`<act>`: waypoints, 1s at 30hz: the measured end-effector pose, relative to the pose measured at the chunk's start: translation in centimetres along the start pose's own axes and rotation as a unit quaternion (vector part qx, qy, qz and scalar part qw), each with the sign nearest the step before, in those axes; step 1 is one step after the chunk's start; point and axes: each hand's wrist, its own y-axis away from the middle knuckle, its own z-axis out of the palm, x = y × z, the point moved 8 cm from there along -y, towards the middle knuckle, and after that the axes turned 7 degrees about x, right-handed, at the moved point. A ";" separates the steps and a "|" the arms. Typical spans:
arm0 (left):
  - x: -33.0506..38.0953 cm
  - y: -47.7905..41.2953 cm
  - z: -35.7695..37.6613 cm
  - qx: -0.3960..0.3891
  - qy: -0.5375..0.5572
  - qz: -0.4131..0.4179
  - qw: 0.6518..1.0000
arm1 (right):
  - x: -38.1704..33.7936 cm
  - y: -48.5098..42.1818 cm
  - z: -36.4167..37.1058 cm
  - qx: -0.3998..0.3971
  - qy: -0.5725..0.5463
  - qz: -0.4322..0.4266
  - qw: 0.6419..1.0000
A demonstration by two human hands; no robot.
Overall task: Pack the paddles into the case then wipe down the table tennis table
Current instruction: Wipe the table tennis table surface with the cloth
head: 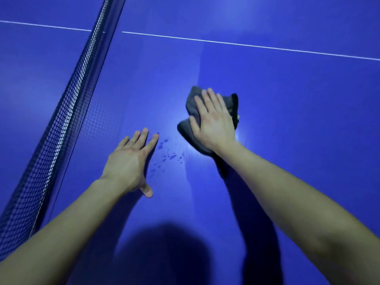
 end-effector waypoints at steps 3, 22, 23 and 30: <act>-0.1 -0.1 0.2 0.003 0.010 0.002 1.000 | 1.4 -5.8 1.6 0.011 0.022 0.077 0.997; -1.3 -0.4 1.4 0.004 0.081 -0.009 0.997 | 2.5 -8.8 2.6 -0.005 0.051 0.095 0.994; -1.3 -0.4 1.4 0.005 0.085 -0.006 0.996 | 2.1 -8.1 2.3 0.010 0.043 0.102 0.994; -0.8 -0.2 0.9 0.007 0.075 -0.005 0.997 | -11.4 18.9 -4.4 -0.028 -0.057 0.027 0.998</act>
